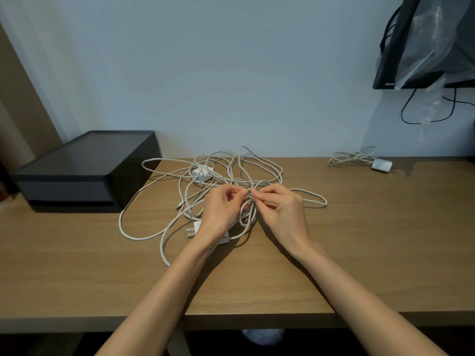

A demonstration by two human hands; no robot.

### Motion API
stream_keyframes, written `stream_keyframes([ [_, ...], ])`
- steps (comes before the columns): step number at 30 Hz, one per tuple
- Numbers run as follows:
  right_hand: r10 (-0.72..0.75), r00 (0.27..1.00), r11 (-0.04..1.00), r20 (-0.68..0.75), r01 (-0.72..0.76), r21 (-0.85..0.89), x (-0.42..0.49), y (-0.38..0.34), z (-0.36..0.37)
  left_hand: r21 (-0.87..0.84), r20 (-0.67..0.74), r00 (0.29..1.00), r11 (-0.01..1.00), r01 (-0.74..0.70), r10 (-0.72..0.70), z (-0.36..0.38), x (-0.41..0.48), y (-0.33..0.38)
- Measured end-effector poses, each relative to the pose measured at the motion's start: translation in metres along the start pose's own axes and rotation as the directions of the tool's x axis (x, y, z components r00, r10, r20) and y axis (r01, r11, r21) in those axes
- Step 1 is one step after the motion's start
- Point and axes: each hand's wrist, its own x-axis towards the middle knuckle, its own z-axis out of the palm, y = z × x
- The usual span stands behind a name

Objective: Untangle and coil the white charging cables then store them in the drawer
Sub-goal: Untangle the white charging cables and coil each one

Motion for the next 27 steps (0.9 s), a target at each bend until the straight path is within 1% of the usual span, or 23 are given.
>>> stream_keyframes([
  [5, -0.031, 0.999, 0.997, -0.022, 0.029, -0.074, 0.001, -0.002, 0.0, -0.012, -0.024, 1.0, 1.0, 0.002, -0.003, 0.001, -0.002, 0.002],
  [10, -0.024, 0.999, 0.996, -0.043, 0.02, -0.082, 0.002, -0.006, 0.002, -0.004, -0.072, 0.997, 1.0, -0.019, 0.018, -0.001, -0.005, 0.004],
  [15, -0.048, 0.998, 0.994, -0.046, 0.043, -0.105, 0.002, -0.008, 0.001, 0.009, -0.096, 0.993, 0.997, -0.075, 0.076, -0.002, -0.009, 0.006],
  [19, -0.078, 0.997, 0.986, -0.029, 0.073, -0.15, 0.002, -0.008, 0.002, -0.015, -0.091, 0.994, 0.998, -0.064, 0.063, -0.003, -0.009, 0.006],
  [22, -0.103, 0.995, 0.979, 0.001, 0.102, -0.178, 0.002, -0.005, 0.0, -0.06, -0.067, 0.997, 0.997, -0.038, 0.034, -0.004, -0.009, 0.006],
  [25, -0.131, 0.99, 0.971, 0.051, 0.138, -0.195, 0.001, -0.001, -0.003, -0.098, 0.004, 1.0, 0.995, -0.013, 0.014, -0.008, -0.007, 0.006],
  [27, -0.108, 0.992, 0.982, 0.069, 0.117, -0.149, 0.002, 0.001, -0.006, -0.127, 0.039, 0.999, 0.992, 0.002, 0.003, -0.01, -0.007, 0.005],
])
